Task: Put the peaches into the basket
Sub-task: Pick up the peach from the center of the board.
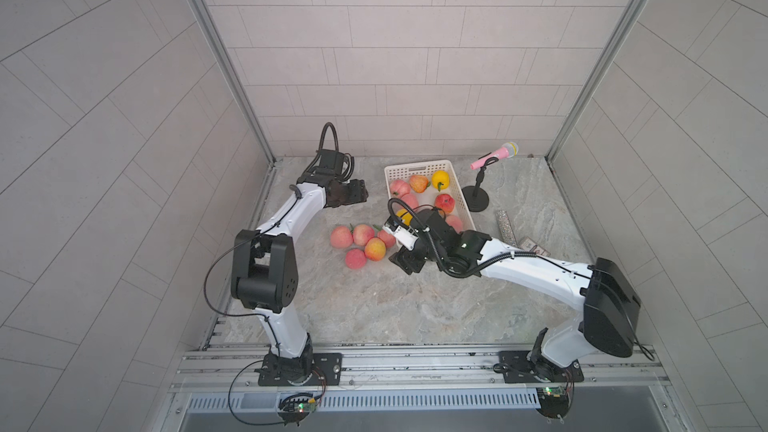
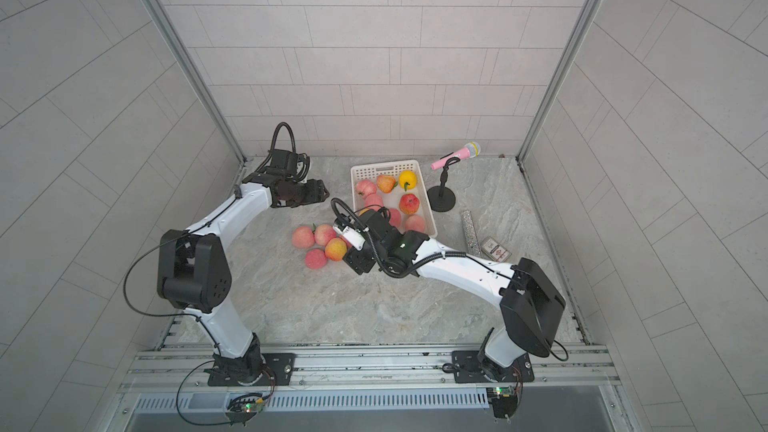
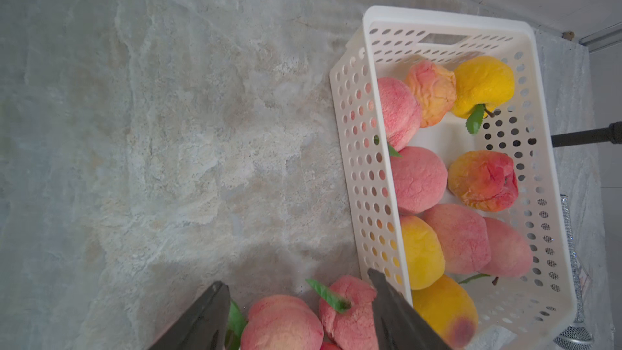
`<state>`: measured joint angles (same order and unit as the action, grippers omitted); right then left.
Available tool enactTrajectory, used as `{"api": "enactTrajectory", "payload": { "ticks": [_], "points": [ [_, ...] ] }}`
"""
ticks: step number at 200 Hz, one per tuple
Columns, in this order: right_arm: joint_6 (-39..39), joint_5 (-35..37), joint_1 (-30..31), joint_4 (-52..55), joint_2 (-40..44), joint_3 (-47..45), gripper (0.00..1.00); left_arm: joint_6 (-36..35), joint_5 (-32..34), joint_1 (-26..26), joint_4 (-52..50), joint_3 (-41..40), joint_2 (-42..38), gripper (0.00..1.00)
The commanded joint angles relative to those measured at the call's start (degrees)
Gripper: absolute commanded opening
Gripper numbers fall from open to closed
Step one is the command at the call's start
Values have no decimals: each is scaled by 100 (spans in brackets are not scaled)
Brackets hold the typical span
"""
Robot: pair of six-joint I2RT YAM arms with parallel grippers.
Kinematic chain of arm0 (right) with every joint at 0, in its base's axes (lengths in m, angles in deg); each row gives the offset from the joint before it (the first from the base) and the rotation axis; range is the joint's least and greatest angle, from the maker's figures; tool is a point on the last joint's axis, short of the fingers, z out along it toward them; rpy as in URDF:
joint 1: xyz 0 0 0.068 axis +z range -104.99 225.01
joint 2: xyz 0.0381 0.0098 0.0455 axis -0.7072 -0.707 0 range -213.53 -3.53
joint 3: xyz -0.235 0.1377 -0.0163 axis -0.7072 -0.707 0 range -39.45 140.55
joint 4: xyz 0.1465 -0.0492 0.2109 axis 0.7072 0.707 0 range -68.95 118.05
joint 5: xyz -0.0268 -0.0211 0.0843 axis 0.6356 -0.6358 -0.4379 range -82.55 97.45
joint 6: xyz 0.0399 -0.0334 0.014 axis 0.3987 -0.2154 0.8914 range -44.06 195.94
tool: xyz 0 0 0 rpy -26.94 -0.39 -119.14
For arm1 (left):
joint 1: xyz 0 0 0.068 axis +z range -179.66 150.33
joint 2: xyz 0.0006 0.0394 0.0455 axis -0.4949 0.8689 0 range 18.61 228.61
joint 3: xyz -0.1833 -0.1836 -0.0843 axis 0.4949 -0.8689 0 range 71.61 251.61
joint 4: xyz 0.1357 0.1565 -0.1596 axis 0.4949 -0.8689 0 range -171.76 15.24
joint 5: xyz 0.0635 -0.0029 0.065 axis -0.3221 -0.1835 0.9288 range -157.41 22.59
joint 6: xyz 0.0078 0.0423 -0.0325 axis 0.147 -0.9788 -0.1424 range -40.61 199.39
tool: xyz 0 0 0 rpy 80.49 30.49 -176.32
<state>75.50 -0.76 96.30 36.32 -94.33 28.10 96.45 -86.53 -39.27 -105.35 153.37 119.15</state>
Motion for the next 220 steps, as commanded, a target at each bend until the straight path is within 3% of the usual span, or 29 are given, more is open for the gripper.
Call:
{"api": "enactTrajectory", "payload": {
  "ticks": [1, 115, 154, 220],
  "points": [
    [-512, 150, 115, 196, -384, 427, 78, -99, -136, 64, -123, -44, -241, 73],
    [-495, 819, 347, 332, -2310, 1909, 79, -150, -261, 802, -290, -107, -350, 73],
    [-472, 1316, 347, 381, -2595, 2103, 79, -144, -294, 855, -289, -98, -325, 73],
    [-509, 1256, 347, 432, -2911, 2221, 78, -141, -339, 884, -276, -98, -297, 73]
  ]
}}
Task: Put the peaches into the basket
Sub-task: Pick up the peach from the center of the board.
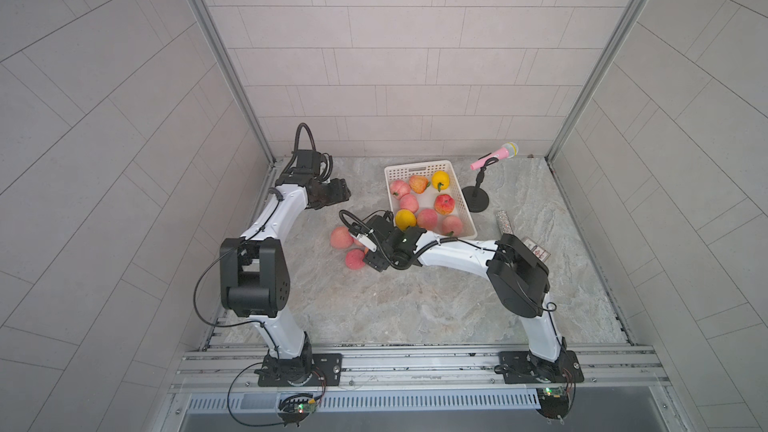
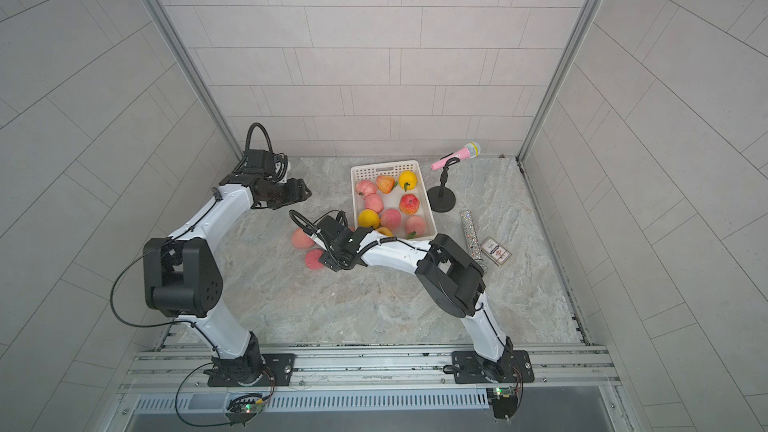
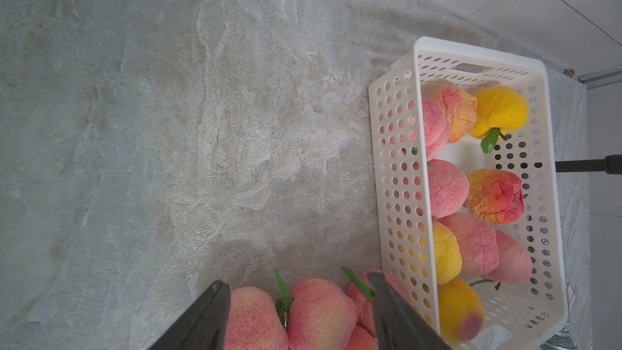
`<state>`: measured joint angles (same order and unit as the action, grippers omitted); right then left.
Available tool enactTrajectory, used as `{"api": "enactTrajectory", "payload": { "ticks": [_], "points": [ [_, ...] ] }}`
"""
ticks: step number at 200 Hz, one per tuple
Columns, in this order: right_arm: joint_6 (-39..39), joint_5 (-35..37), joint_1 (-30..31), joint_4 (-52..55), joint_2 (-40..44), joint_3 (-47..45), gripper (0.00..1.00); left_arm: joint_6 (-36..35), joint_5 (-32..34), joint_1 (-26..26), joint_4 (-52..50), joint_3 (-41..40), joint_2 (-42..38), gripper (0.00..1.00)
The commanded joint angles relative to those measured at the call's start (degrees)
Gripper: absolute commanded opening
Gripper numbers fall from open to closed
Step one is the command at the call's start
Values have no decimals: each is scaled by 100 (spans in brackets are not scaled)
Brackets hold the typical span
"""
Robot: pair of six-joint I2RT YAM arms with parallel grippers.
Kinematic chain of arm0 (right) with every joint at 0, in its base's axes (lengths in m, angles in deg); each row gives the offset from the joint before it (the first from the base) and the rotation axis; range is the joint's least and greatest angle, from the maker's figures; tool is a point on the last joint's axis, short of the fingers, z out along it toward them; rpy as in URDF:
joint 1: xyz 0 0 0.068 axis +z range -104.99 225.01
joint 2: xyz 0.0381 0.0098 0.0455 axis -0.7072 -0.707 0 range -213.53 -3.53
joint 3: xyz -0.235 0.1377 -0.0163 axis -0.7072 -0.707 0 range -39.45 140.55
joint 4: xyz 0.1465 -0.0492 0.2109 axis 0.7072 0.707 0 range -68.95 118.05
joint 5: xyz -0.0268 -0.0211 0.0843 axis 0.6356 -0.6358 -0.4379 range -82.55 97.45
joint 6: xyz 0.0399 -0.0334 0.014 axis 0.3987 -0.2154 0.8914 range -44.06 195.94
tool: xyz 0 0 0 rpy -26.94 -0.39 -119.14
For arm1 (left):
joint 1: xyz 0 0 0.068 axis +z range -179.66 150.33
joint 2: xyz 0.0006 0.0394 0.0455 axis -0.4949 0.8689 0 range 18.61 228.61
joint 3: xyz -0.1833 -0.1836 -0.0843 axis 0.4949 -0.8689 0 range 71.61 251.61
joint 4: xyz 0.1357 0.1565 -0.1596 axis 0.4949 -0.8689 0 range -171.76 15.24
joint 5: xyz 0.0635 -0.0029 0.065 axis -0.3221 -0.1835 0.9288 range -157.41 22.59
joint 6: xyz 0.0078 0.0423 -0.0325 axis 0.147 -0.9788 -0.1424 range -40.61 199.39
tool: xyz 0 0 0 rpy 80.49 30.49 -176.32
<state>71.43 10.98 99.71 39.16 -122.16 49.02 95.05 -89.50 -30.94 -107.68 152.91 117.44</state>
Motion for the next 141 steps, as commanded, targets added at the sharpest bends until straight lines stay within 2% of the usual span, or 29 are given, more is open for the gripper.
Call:
{"api": "enactTrajectory", "payload": {
  "ticks": [1, 43, 66, 141],
  "points": [
    [-98, 84, 6, 157, -131, 133, 78, -6, -42, 54, -45, -53, -127, 73],
    [-102, 120, 6, 347, -292, 285, 79, 5, -58, 62, -47, -53, -127, 73],
    [-93, 94, 6, 377, -342, 324, 70, 11, -68, 64, -46, -53, -131, 73],
    [-33, 149, 12, 657, -196, 461, 56, 10, -94, 70, -38, -44, -110, 72]
  ]
}}
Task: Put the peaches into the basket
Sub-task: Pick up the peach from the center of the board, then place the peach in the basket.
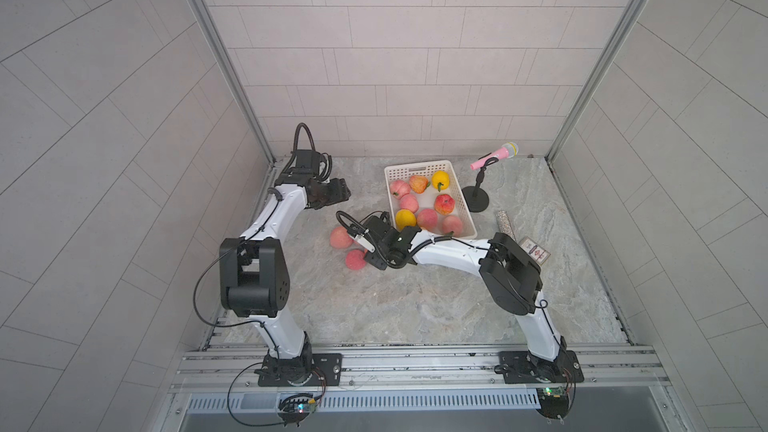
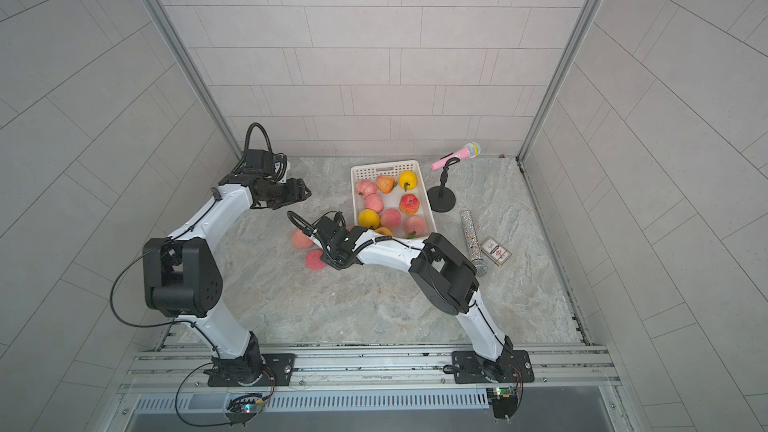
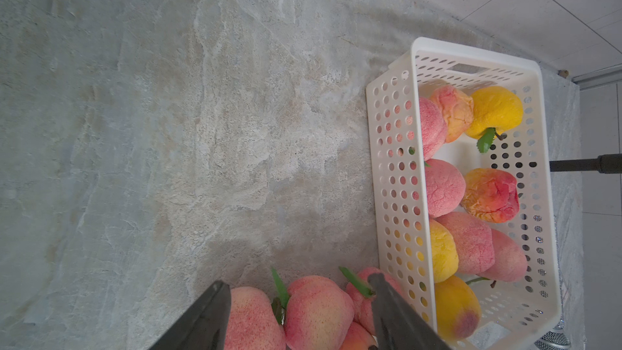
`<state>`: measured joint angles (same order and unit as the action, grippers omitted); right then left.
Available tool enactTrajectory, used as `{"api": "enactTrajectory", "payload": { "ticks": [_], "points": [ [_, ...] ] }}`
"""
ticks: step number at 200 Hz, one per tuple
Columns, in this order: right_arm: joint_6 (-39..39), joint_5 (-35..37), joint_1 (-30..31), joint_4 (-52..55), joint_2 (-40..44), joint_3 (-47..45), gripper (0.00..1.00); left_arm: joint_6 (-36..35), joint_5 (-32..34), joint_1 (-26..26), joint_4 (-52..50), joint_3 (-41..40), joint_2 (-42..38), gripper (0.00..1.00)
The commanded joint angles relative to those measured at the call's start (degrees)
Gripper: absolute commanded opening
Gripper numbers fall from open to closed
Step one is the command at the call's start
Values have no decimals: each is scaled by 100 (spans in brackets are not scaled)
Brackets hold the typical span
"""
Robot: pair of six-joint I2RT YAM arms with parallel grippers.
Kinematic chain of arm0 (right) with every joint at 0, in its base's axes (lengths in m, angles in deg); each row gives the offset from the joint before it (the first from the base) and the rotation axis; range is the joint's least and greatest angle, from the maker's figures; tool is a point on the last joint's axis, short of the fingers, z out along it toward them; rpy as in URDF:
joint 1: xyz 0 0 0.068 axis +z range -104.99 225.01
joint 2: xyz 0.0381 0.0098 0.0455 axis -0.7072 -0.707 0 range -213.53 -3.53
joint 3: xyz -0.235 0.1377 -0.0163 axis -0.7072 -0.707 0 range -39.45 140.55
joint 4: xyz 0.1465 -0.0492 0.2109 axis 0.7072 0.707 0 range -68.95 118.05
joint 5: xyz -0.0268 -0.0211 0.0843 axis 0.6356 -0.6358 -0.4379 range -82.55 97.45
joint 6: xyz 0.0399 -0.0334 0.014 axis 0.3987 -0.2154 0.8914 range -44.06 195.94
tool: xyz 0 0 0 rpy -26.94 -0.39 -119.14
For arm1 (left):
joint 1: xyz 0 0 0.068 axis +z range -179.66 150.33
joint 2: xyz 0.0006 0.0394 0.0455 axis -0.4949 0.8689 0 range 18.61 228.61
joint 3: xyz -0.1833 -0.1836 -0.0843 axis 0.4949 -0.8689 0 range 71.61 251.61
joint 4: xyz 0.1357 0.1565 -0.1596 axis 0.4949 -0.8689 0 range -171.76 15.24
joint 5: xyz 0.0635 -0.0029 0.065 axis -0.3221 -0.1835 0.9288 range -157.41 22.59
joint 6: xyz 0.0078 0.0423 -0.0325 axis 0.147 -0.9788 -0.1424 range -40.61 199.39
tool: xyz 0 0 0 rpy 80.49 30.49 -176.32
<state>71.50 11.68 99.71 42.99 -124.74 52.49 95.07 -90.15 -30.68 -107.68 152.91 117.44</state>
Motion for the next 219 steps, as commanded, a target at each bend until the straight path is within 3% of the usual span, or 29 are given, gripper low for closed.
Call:
{"api": "enactTrajectory", "payload": {
  "ticks": [1, 62, 128, 219],
  "points": [
    [-39, 74, 9, 280, 71, 109, 56, 11, -28, 47, -38, -48, -110, 72],
    [177, -157, 32, 163, 1082, -287, 52, 12, -46, 50, -38, -41, -92, 72],
    [167, 233, -96, -13, 2039, -650, 52, -8, -61, 50, -34, -44, -96, 72],
    [400, 368, -1437, -151, 2087, -860, 52, -4, -108, 49, -38, -61, -109, 72]
  ]
}}
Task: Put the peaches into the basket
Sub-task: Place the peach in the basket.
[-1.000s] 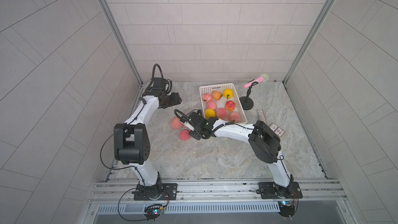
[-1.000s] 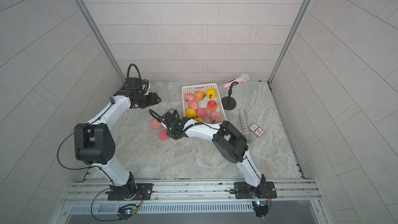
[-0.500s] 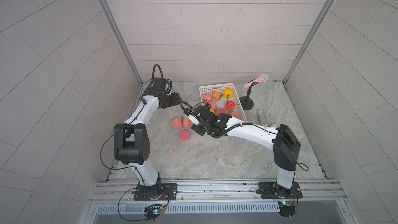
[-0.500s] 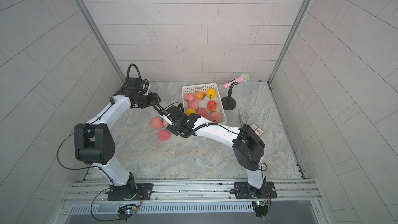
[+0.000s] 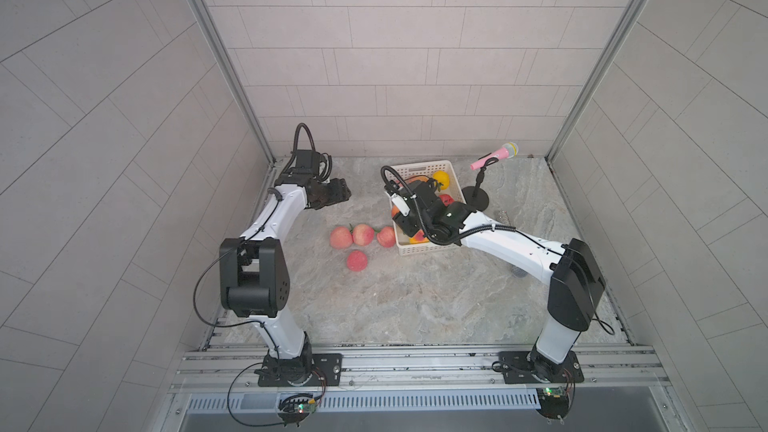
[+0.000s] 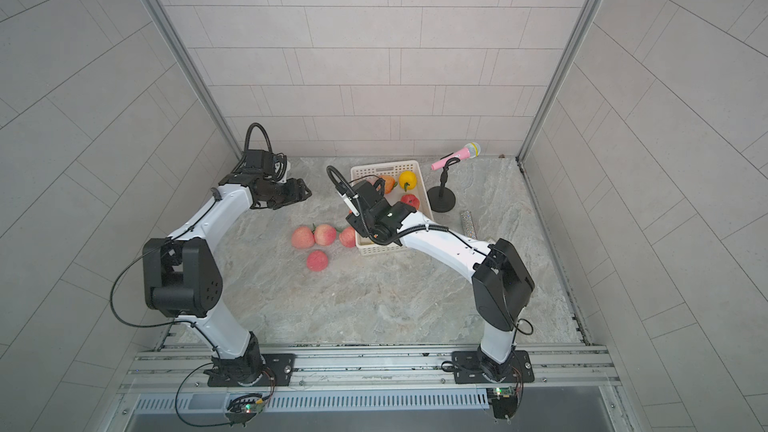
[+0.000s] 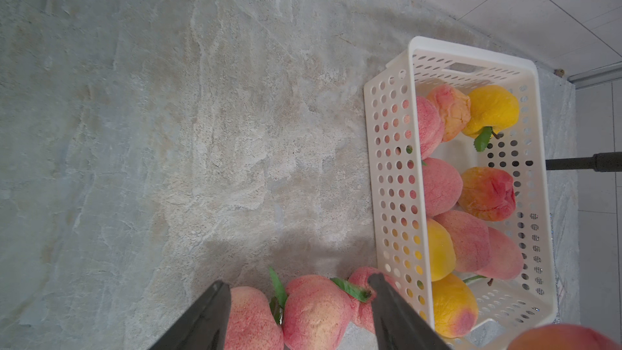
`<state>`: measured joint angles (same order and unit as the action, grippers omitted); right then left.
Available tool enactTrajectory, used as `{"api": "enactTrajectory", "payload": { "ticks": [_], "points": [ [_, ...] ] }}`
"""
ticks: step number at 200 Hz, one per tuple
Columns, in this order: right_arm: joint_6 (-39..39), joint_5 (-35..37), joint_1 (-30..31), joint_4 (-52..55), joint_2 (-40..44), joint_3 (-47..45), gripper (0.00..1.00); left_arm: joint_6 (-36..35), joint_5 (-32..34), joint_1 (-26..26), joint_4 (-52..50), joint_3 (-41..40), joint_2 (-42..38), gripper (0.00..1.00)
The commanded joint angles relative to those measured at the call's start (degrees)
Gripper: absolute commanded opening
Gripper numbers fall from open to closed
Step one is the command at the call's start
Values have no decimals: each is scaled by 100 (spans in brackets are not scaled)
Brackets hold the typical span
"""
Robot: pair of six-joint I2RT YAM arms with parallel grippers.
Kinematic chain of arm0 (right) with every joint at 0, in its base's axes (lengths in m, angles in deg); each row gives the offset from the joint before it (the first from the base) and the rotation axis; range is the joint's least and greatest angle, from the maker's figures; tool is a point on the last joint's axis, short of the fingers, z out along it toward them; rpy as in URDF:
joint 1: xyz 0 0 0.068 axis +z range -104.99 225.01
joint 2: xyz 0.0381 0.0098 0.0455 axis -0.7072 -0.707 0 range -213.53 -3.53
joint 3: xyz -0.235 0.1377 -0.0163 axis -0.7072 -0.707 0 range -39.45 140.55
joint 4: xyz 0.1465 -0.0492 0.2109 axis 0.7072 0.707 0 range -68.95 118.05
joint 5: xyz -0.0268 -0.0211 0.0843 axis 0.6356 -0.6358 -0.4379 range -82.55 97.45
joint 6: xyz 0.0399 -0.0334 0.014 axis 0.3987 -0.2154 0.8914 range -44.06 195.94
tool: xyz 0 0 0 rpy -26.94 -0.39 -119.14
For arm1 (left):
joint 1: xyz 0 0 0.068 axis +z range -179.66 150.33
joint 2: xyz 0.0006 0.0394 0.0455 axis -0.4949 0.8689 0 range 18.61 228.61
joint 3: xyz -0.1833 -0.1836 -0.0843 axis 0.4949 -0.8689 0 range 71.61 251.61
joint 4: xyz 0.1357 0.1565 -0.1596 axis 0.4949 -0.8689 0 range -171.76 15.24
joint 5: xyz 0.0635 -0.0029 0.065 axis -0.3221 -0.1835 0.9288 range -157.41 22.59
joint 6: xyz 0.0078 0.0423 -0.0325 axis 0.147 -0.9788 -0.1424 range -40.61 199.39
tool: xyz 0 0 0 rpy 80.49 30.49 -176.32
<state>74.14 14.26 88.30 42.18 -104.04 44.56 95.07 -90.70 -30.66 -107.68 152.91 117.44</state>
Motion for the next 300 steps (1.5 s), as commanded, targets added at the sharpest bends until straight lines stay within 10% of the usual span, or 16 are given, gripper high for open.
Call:
{"api": "enactTrajectory", "payload": {
  "ticks": [1, 94, 300],
  "points": [
    [140, 110, -317, -72, 7, -67, 52, -4, -53, 47, -38, -61, -109, 72],
    [438, -37, -1430, -435, -963, 213, 52, -31, -97, 47, -20, -77, -97, 72],
    [304, -37, -1616, -504, -2340, 1168, 61, -57, -110, 47, -47, -39, 5, 73]
  ]
}}
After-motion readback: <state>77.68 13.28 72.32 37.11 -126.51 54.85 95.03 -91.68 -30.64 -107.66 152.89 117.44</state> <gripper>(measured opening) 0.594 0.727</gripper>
